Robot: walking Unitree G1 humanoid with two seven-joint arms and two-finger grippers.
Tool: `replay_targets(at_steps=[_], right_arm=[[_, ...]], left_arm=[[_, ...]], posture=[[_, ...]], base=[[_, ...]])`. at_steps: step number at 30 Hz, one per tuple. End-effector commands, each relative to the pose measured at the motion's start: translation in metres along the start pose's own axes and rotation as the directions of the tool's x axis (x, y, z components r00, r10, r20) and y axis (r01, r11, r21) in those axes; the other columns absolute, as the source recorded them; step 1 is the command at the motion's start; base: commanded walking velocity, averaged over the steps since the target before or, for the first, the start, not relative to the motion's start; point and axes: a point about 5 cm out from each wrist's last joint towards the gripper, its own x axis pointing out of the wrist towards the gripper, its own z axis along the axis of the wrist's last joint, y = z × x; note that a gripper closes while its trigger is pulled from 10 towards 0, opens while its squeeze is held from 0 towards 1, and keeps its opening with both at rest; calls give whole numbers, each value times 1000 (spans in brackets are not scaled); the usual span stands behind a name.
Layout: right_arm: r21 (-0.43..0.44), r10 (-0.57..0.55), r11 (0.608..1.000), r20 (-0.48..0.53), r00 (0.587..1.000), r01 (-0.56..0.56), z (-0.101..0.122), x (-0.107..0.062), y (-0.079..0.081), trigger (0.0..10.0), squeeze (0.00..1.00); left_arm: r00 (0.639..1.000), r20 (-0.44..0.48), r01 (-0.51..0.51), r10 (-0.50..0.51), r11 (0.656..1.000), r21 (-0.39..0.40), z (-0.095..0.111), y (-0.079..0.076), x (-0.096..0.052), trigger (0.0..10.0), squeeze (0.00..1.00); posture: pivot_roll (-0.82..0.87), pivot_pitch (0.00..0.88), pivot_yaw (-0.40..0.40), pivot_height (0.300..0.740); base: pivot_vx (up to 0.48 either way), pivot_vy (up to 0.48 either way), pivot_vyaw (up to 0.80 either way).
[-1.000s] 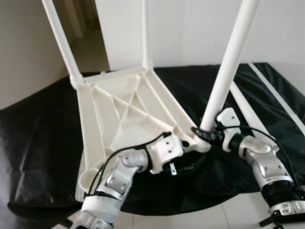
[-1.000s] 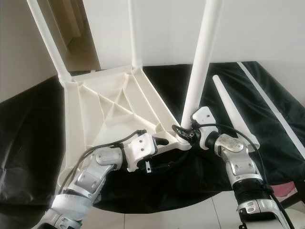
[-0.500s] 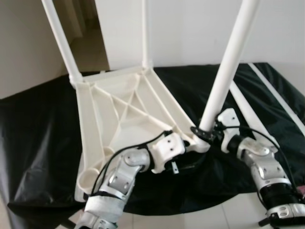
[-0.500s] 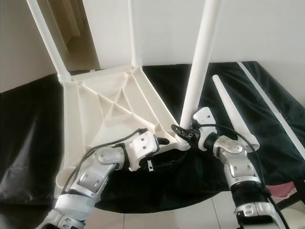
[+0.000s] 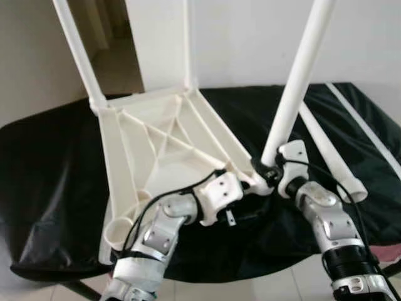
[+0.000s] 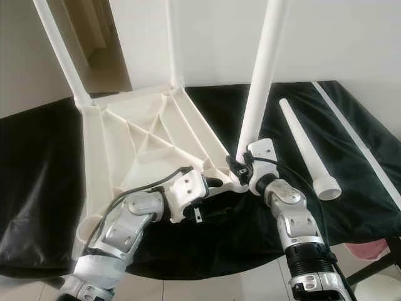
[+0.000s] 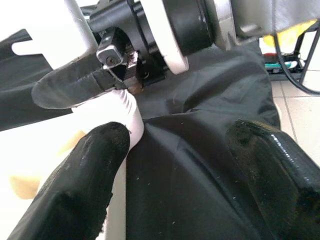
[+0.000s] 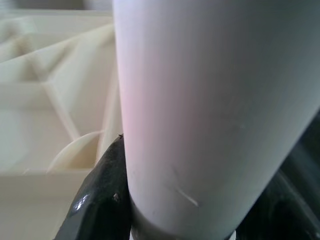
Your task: Building children table
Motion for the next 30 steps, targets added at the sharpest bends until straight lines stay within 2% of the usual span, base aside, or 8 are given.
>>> replay_targets(at_steps=[1, 6, 8, 11, 27, 28, 29, 30], right_arm=[[-6, -100, 995, -81, 992, 100, -16, -6, -7, 10000, 0], [39, -314, 947, -106, 943, 319, -24, -11, -7, 10000, 0], [69, -499, 857, -131, 856, 510, -28, -17, -3, 10000, 0], [89, -544, 826, -137, 828, 557, -27, -18, 6, 10000, 0], [176, -526, 838, 8, 850, 517, -5, -13, 10, 10000, 0], [188, -524, 839, 25, 851, 511, -3, -13, 11, 10000, 600], [188, -524, 839, 25, 851, 511, -3, -13, 11, 10000, 600], [200, -514, 844, 38, 857, 497, -1, -14, 11, 10000, 1000]], left_arm=[[974, -5, -224, 225, 974, 31, 1, 12, -2, 10000, 0], [974, -5, -227, 228, 973, 29, 1, 13, -1, 10000, 0], [975, -9, -222, 222, 974, 38, 0, 14, 0, 10000, 0], [976, -12, -218, 219, 975, 42, 0, 14, 0, 10000, 0], [979, -4, -202, 202, 978, 52, 1, 14, 2, 10000, 0], [980, -3, -201, 201, 978, 51, 1, 13, 2, 10000, 0], [980, -3, -201, 201, 978, 51, 1, 13, 2, 10000, 0], [980, -2, -200, 201, 978, 51, 1, 13, 2, 10000, 0]], posture=[[-79, 5, 25, 740], [-79, 0, 25, 740], [-80, 0, 30, 740], [-79, 0, 32, 740], [-76, 0, 36, 740], [-77, 0, 37, 740], [-77, 0, 37, 740], [-76, 0, 36, 740]], base=[[0, 0, 0], [0, 0, 0], [0, 0, 0], [0, 0, 0], [0, 0, 0], [0, 0, 0], [0, 0, 0], [0, 0, 0]])
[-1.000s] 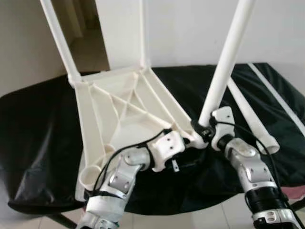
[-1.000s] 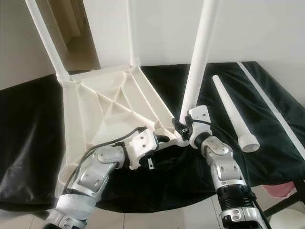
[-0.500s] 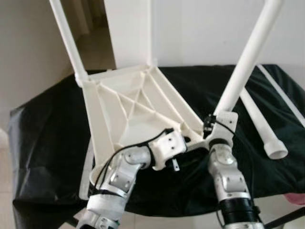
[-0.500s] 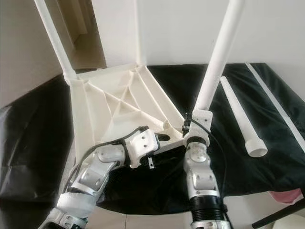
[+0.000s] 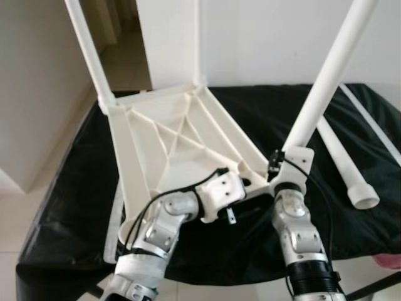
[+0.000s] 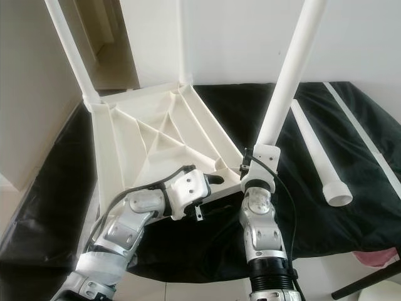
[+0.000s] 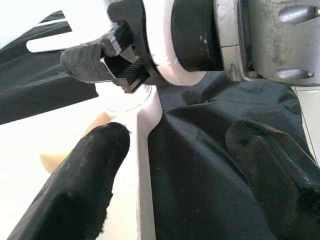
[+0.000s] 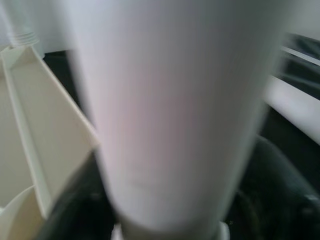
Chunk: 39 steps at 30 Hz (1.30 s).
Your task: Building children table
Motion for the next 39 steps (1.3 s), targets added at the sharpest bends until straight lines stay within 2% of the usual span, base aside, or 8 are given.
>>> replay_targets(at_steps=[1, 13, 14, 17, 22, 25, 33, 39], right_arm=[[24, -8, 1000, 11, 1000, 8, 0, -1, -4, 10000, 1000], [17, 60, 998, 56, 997, -61, -1, -9, -16, 10000, 1000], [3, 74, 997, 52, 996, -75, -3, -10, -17, 10000, 0], [-24, 129, 991, 30, 991, -128, -14, -21, -17, 10000, 0], [-17, 144, 990, 23, 989, -143, -18, -25, -16, 10000, 0], [-2, 182, 983, -11, 983, -182, -28, -34, -17, 10000, 0], [-37, 276, 960, -26, 961, -277, -35, -45, -18, 10000, 0], [9, 382, 924, -14, 924, -382, -33, -53, -14, 10000, 0]], left_arm=[[980, -4, -198, 198, 980, 10, -1, 10, 0, 10000, 0], [981, -5, -193, 193, 981, 23, -1, 9, 0, 10000, 0], [980, -6, -199, 200, 979, 29, -2, 11, -2, 10000, 0], [972, 1, -236, 236, 970, 53, 0, 29, -16, 10000, 0], [967, 17, -254, 253, 966, 40, 2, 35, -19, 10000, 0], [951, 47, -307, 306, 951, 20, 8, 52, -30, 10000, 0], [930, -68, -353, 360, 931, 97, -10, 70, -51, 10000, 0], [910, -161, -362, 383, 921, 143, -25, 80, -69, 10000, 0]], posture=[[-76, 0, 36, 740], [-83, 0, 33, 740], [-88, 0, 32, 740], [-93, 0, 33, 740], [-98, 0, 33, 740], [-101, 0, 36, 740], [-110, 3, 42, 740], [-109, 7, 43, 740]], base=[[0, 0, 0], [0, 0, 0], [0, 0, 0], [0, 0, 0], [0, 0, 0], [0, 0, 0], [0, 0, 0], [0, 0, 0]])
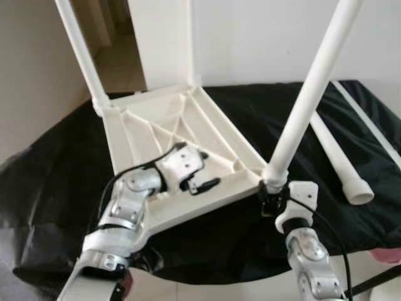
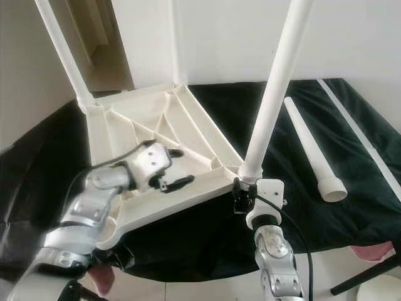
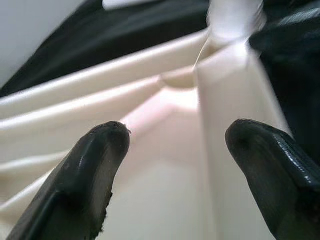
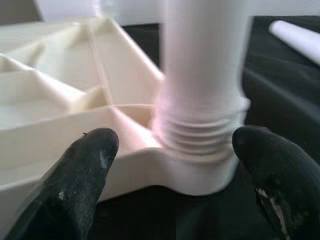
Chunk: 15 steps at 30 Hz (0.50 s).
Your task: Building children table
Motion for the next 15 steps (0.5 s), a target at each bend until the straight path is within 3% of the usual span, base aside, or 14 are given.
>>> replay_targets(at_steps=[1, 4, 7, 10, 13, 15], right_arm=[[16, 29, 999, 14, 999, -29, 1, -2, 3, 10000, 0], [8, 54, 999, 18, 998, -54, 2, -3, 5, 10000, 0], [-2, 103, 995, 22, 994, -103, 3, -9, 8, 10000, 0], [1, 108, 994, 16, 994, -108, 2, -13, 8, 10000, 0], [1, 108, 994, 15, 994, -108, 2, -14, 7, 10000, 0], [-4, 108, 994, 0, 994, -108, 0, -17, 4, 10000, 0]], left_arm=[[978, -30, -206, 206, 979, 14, -5, 11, -2, 10000, 0], [970, -84, -228, 230, 973, 35, -13, 16, -6, 10000, 0], [931, -188, -304, 314, 949, 79, -29, 32, -20, 10000, 0], [906, -219, -350, 362, 932, 93, -34, 42, -30, 10000, 0], [904, -222, -354, 367, 930, 96, -35, 43, -31, 10000, 0], [874, -260, -389, 410, 912, 131, -40, 51, -40, 10000, 0]], posture=[[-109, 9, 44, 740], [-111, 12, 45, 740], [-114, 21, 45, 740], [-113, 25, 45, 740], [-113, 25, 45, 740], [-115, 29, 46, 740]], base=[[0, 0, 0], [0, 0, 0], [0, 0, 0], [0, 0, 0], [0, 0, 0], [0, 0, 0]])
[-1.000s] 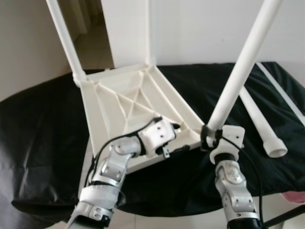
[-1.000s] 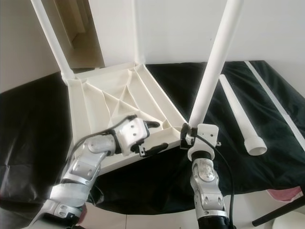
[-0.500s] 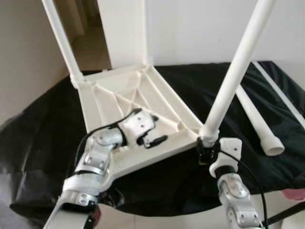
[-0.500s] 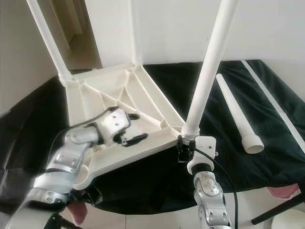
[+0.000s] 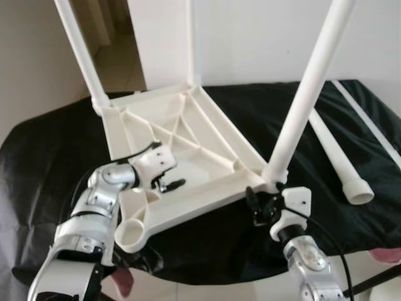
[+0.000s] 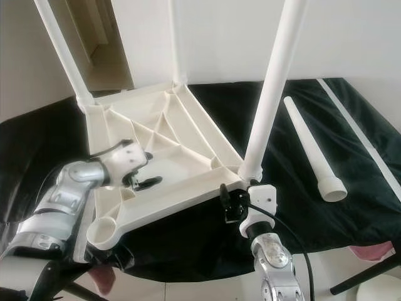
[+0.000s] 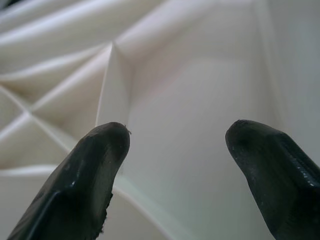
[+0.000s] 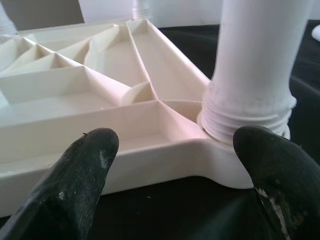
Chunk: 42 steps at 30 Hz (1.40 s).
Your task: Building children table
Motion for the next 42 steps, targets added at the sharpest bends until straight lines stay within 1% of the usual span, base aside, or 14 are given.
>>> replay_targets(at_steps=[1, 4, 8, 12, 16, 17, 18, 27, 30, 34, 36, 37, 40, 42], right_arm=[[-3, -6, 1000, -22, 1000, 5, -4, -6, -6, 10000, 0], [-5, -11, 1000, -33, 999, 11, -5, -7, -9, 10000, 0], [7, -22, 1000, -42, 999, 22, -6, -7, -11, 10000, 0], [33, -44, 998, -86, 995, 47, -12, -6, -14, 10000, 0], [35, -52, 998, -110, 993, 56, -15, -5, -14, 10000, 0], [44, -53, 997, -116, 992, 58, -16, -5, -14, 10000, 0], [62, -52, 996, -125, 991, 60, -18, -3, -13, 10000, 0], [95, -58, 993, -153, 987, 74, -20, 4, -13, 10000, 0], [75, -47, 995, -162, 986, 60, -21, 14, -15, 10000, 0], [72, -48, 996, -165, 985, 61, -20, 20, -17, 10000, 0], [64, -46, 996, -163, 986, 57, -18, 26, -19, 10000, 0], [64, -46, 996, -163, 986, 57, -18, 26, -19, 10000, 0], [51, -37, 998, -163, 986, 46, -18, 32, -21, 10000, 0], [49, -33, 998, -163, 986, 42, -18, 33, -21, 10000, 0]], left_arm=[[909, -50, -414, 415, 910, 17, -9, 27, -12, 10000, 0], [896, -68, -439, 440, 898, 27, -12, 32, -15, 10000, 0], [894, -83, -438, 441, 898, 51, -14, 33, -15, 10000, 0], [911, -120, -378, 394, 916, 138, -21, 26, -11, 10000, 0], [919, -124, -354, 374, 922, 158, -21, 23, -10, 10000, 0], [927, -125, -332, 355, 928, 169, -22, 20, -9, 10000, 0], [949, -121, -263, 290, 944, 199, -22, 9, -4, 10000, 0], [974, -127, -160, 190, 964, 214, -25, -10, 4, 10000, 0], [984, -117, -103, 132, 969, 226, -23, -20, 9, 10000, 0], [988, -111, -75, 102, 971, 226, -22, -26, 12, 10000, 0], [994, -100, -30, 53, 976, 215, -21, -35, 14, 10000, 0], [994, -100, -30, 53, 976, 215, -21, -35, 14, 10000, 0], [997, -82, 19, -1, 977, 214, -21, -50, 18, 10000, 0], [997, -79, 34, -18, 977, 212, -21, -53, 18, 10000, 0]], posture=[[-115, 29, 46, 740], [-115, 29, 48, 740], [-114, 29, 48, 740], [-108, 28, 47, 740], [-106, 29, 46, 740], [-103, 28, 46, 740], [-101, 28, 45, 740], [-93, 30, 44, 740], [-88, 29, 46, 740], [-84, 29, 48, 740], [-80, 26, 49, 740], [-80, 26, 49, 740], [-72, 21, 47, 740], [-71, 21, 48, 740]], base=[[0, 0, 0], [0, 0, 0], [0, 0, 0], [0, 0, 0], [0, 0, 0], [0, 0, 0], [0, 0, 0], [0, 0, 0], [0, 0, 0], [0, 0, 0], [0, 0, 0], [0, 0, 0], [0, 0, 0], [0, 0, 0]])
